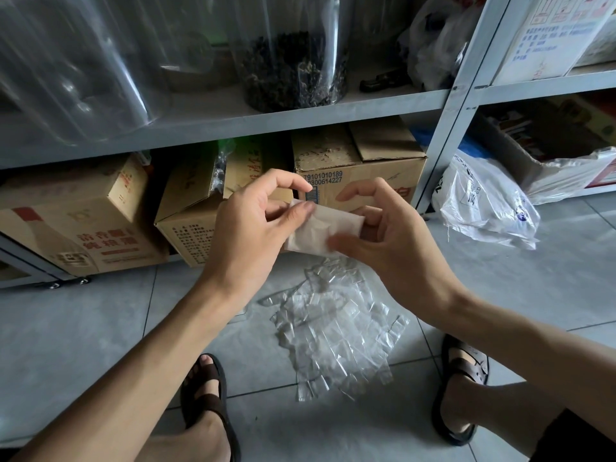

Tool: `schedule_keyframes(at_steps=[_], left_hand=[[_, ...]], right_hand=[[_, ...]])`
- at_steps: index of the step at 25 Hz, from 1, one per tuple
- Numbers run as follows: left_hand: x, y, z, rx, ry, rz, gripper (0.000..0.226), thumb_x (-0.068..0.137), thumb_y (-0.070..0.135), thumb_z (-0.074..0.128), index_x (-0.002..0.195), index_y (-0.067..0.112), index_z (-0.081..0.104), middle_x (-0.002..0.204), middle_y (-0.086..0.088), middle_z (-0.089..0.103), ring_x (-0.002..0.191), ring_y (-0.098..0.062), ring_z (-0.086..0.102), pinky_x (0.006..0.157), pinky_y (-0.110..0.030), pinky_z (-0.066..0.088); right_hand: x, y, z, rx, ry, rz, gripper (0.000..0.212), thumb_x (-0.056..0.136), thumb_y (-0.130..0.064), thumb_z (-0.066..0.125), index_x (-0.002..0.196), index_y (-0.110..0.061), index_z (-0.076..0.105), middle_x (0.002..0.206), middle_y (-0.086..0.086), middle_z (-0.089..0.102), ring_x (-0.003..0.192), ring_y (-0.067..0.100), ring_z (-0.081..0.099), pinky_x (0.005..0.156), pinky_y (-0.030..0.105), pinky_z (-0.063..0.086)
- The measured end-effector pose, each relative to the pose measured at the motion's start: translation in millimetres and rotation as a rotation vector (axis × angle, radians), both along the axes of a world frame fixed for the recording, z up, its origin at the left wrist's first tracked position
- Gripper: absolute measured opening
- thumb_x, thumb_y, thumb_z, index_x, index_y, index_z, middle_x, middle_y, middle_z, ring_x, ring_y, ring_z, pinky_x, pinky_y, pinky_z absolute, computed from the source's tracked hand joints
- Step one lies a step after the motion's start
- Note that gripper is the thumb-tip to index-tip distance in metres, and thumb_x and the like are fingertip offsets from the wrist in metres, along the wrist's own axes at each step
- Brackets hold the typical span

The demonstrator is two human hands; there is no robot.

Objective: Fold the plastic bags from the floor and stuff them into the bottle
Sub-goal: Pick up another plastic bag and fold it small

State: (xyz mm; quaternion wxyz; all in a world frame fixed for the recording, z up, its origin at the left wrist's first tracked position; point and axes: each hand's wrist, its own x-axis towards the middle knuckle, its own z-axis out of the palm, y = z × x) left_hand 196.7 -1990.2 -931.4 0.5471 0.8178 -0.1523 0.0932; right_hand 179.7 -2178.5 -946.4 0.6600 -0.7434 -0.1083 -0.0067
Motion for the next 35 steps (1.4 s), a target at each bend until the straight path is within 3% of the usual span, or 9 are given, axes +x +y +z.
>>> schedule_keyframes(at_steps=[3, 9, 12, 16, 20, 25, 28, 32, 35], left_hand=[[1.5, 1.2, 0.5, -0.037, 0.009, 0.010, 0.009, 0.094, 0.018, 0.069, 0.097, 0.026, 0.067, 0.068, -0.016, 0.069, 0.062, -0.041, 0.061, 0.058, -0.056, 0.052], [1.7, 0.9, 2.3, -0.105, 0.088, 0.000, 0.008, 0.090, 0.009, 0.071, 0.092, 0.016, 0.074, 0.080, -0.002, 0.072, 0.074, -0.015, 0.066, 0.069, -0.033, 0.053], [1.2, -0.2, 2.0, -0.140, 0.189, -0.041, 0.013, 0.083, 0.007, 0.078, 0.093, 0.016, 0.076, 0.089, -0.001, 0.076, 0.087, -0.017, 0.072, 0.081, -0.035, 0.058], [3.8, 1.6, 3.8, -0.169, 0.205, 0.016, 0.025, 0.078, -0.001, 0.079, 0.091, 0.021, 0.076, 0.090, -0.001, 0.077, 0.089, -0.020, 0.073, 0.082, -0.036, 0.059], [7.2, 6.5, 4.4, -0.135, 0.203, 0.049, 0.029, 0.077, -0.001, 0.079, 0.091, 0.024, 0.075, 0.089, 0.002, 0.076, 0.091, -0.025, 0.072, 0.084, -0.043, 0.058], [2.7, 0.1, 5.8, -0.008, 0.302, -0.125, 0.038, 0.076, -0.010, 0.074, 0.095, 0.023, 0.075, 0.094, -0.001, 0.075, 0.093, -0.029, 0.069, 0.086, -0.052, 0.055], [1.9, -0.3, 6.0, -0.031, 0.286, -0.115, 0.040, 0.074, -0.005, 0.074, 0.101, 0.024, 0.071, 0.096, 0.000, 0.074, 0.092, -0.029, 0.068, 0.081, -0.048, 0.056], [3.8, 1.8, 6.0, -0.214, 0.339, 0.007, 0.046, 0.079, -0.003, 0.075, 0.112, 0.028, 0.063, 0.090, 0.007, 0.073, 0.081, -0.009, 0.067, 0.077, -0.029, 0.053], [2.2, 0.3, 5.0, -0.236, 0.458, 0.006, 0.042, 0.077, 0.009, 0.081, 0.114, 0.023, 0.065, 0.089, 0.003, 0.075, 0.085, -0.013, 0.072, 0.085, -0.035, 0.053]], right_hand=[[-0.2, 0.9, 1.3, -0.001, 0.006, -0.012, 0.025, 0.081, -0.001, 0.076, 0.090, -0.019, 0.061, 0.072, 0.016, 0.066, 0.065, 0.039, 0.060, 0.063, 0.055, 0.050], [-0.1, -0.6, 6.0, 0.085, 0.097, -0.034, 0.016, 0.081, 0.003, 0.075, 0.087, -0.008, 0.066, 0.078, 0.019, 0.072, 0.068, 0.026, 0.071, 0.072, 0.044, 0.059], [1.1, -1.6, 5.5, 0.092, 0.103, -0.049, 0.016, 0.080, 0.003, 0.075, 0.088, -0.008, 0.066, 0.080, 0.027, 0.069, 0.069, 0.029, 0.070, 0.079, 0.054, 0.058], [-0.1, -0.9, 7.4, 0.140, 0.136, -0.036, 0.008, 0.084, 0.002, 0.073, 0.087, -0.002, 0.066, 0.070, 0.006, 0.068, 0.068, 0.019, 0.069, 0.072, 0.036, 0.061], [2.2, -3.5, 10.1, 0.203, 0.209, -0.117, 0.010, 0.092, -0.008, 0.066, 0.087, 0.001, 0.065, 0.080, 0.013, 0.070, 0.074, 0.017, 0.069, 0.075, 0.032, 0.059], [4.2, -4.3, 10.5, 0.122, 0.218, -0.058, 0.011, 0.087, -0.006, 0.071, 0.096, -0.003, 0.065, 0.086, 0.016, 0.069, 0.078, 0.015, 0.064, 0.070, 0.024, 0.054], [4.6, -5.0, 8.3, 0.058, 0.229, -0.014, 0.017, 0.083, 0.001, 0.074, 0.098, -0.004, 0.068, 0.091, 0.019, 0.072, 0.078, 0.017, 0.066, 0.075, 0.027, 0.056], [4.0, -4.8, 9.6, 0.025, 0.277, 0.065, 0.017, 0.083, 0.003, 0.073, 0.099, -0.002, 0.071, 0.088, 0.014, 0.075, 0.072, 0.015, 0.068, 0.068, 0.023, 0.055], [3.1, -3.8, 10.4, 0.038, 0.282, 0.052, 0.013, 0.083, 0.004, 0.072, 0.095, -0.001, 0.072, 0.084, 0.014, 0.075, 0.069, 0.015, 0.066, 0.066, 0.023, 0.055]])
